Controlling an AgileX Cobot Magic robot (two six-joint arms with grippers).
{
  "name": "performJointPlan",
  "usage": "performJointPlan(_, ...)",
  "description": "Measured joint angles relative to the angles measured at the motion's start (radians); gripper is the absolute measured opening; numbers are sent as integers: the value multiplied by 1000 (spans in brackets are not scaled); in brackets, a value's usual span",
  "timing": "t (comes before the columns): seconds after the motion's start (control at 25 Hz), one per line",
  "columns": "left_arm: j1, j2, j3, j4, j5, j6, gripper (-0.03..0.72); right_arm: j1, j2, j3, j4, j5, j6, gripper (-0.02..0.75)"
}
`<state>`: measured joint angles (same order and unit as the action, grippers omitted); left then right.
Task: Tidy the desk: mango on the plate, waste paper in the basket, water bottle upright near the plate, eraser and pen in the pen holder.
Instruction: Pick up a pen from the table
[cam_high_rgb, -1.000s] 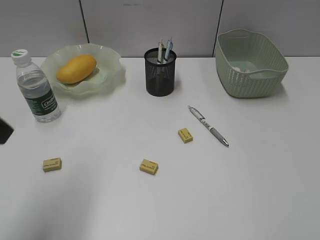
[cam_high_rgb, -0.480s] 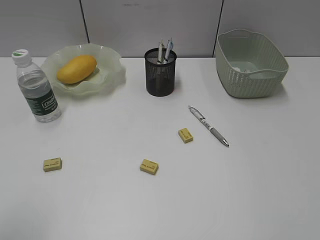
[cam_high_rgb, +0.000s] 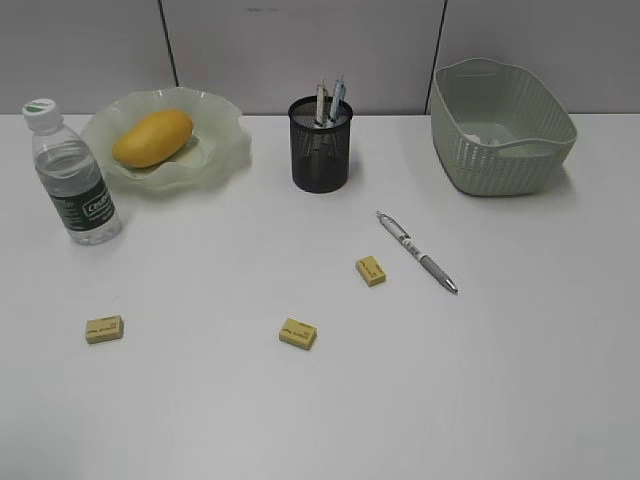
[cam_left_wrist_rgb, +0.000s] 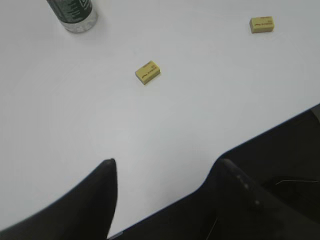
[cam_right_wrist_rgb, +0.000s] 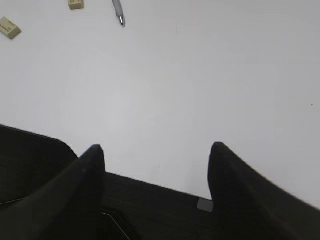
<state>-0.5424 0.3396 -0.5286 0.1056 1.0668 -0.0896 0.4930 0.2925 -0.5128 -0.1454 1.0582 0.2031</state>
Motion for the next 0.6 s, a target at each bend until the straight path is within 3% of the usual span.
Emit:
performJointPlan(0.32,0,0,0,1,0,0,470,0,87,-34,-1,-96,0,512)
performJointPlan(0.6,0,0,0,1,0,0,461,0,373,-113,-24,-222,-59,512)
